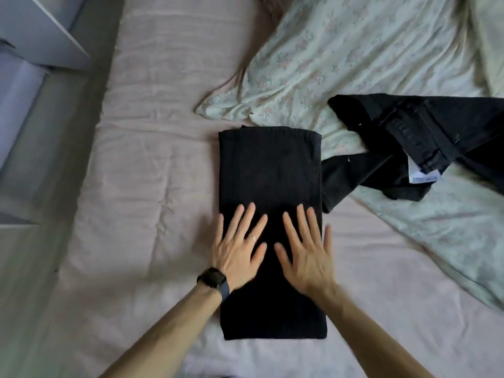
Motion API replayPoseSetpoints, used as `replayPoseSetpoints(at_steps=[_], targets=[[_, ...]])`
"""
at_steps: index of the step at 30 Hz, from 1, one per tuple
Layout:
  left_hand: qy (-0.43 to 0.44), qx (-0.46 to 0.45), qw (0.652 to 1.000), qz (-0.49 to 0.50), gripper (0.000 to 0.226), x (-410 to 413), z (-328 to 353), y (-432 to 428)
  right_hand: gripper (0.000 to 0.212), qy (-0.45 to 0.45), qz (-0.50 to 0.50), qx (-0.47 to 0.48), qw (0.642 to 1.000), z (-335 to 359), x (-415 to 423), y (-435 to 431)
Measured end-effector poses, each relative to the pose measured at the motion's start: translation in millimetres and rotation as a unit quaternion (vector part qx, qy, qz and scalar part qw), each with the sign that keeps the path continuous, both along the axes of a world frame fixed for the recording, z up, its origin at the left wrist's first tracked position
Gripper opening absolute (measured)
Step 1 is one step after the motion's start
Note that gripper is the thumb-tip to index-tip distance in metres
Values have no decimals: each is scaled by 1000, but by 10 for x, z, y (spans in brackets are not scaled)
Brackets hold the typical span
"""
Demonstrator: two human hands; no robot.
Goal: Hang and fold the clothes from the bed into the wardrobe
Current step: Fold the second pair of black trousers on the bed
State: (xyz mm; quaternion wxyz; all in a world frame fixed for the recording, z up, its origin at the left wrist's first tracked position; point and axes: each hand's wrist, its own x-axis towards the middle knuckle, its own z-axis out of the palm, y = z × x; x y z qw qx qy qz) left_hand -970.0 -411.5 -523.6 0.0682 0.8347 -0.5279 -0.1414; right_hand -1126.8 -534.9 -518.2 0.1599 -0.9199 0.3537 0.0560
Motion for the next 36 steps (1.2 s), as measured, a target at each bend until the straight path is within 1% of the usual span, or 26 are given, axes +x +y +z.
replayPoseSetpoints(at_steps=[2,4,8,10,13,16,18,21,24,27,29,31,36], targets=[[22,1,999,-39,67,-490,68,419,64,2,38,21,999,62,-437,443],[28,31,997,-72,68,-872,87,799,59,22,69,33,997,74,-838,769],[11,115,992,-42,69,-880,64,1134,61,72,82,29,994,17,-1222,873],[5,127,991,-51,73,-850,60,1155,66,79,86,29,993,0,-1256,850],[-6,112,990,-89,88,-895,45,1167,79,63,98,21,993,-1,-1237,887],[-25,131,983,-128,95,-1026,23,1322,88,45,165,16,985,-28,-1356,1042],[-24,151,983,-100,96,-1109,38,1363,86,45,175,15,983,-46,-1401,1098],[-24,168,984,-54,96,-1211,60,1274,82,48,135,-15,990,-20,-1354,1081],[-42,204,977,-49,93,-1248,22,1153,80,80,131,-32,988,27,-1247,1041],[-55,232,969,-60,84,-1236,68,1105,74,146,153,1,977,47,-1188,994],[-49,248,964,-77,77,-1207,163,1100,68,181,165,18,969,114,-1158,952],[-41,263,960,-92,73,-1182,333,1111,65,182,171,40,968,300,-1150,948],[9,305,947,-103,79,-1154,986,1128,71,175,157,113,965,947,-1158,945]])
